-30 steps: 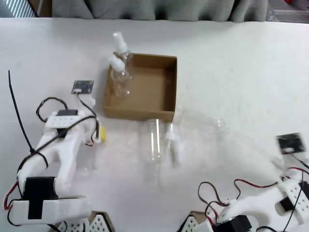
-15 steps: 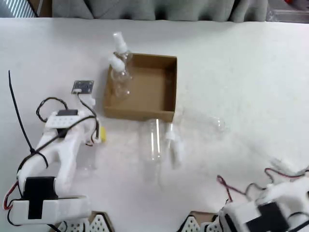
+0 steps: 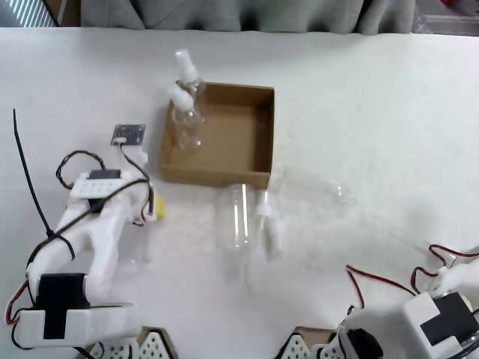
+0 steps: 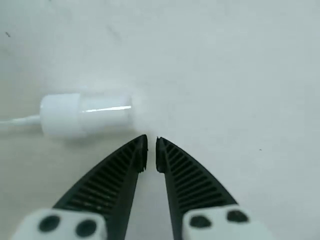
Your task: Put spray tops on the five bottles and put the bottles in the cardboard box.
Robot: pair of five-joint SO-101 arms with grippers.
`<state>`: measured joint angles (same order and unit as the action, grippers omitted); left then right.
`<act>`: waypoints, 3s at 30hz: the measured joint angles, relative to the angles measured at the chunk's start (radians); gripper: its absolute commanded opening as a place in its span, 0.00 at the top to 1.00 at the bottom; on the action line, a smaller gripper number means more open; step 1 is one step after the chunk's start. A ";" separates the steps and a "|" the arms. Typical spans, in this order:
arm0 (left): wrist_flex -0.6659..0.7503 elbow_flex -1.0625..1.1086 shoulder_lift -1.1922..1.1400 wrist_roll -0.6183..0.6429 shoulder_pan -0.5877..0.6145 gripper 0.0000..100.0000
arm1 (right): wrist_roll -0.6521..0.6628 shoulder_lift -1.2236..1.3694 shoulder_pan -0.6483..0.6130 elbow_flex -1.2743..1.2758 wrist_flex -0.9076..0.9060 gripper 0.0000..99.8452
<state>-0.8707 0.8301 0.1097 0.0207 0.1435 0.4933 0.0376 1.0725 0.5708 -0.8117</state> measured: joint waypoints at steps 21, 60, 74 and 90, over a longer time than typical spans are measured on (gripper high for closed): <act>0.000 0.000 0.000 0.000 0.000 0.98 | -0.141 0.138 -0.137 -0.089 0.137 0.98; 0.000 0.000 0.000 0.000 0.000 0.98 | -0.222 0.216 -0.371 -0.439 -0.149 0.98; 0.000 0.000 0.000 0.000 0.000 0.98 | -0.222 0.295 -0.227 -0.410 -0.089 0.98; 0.000 0.000 0.000 0.000 0.000 0.98 | -0.301 0.402 -0.416 -0.528 -0.084 0.98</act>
<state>-0.8707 0.8301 0.1097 0.0207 0.1435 0.1926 0.4396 0.6567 0.0430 -0.8961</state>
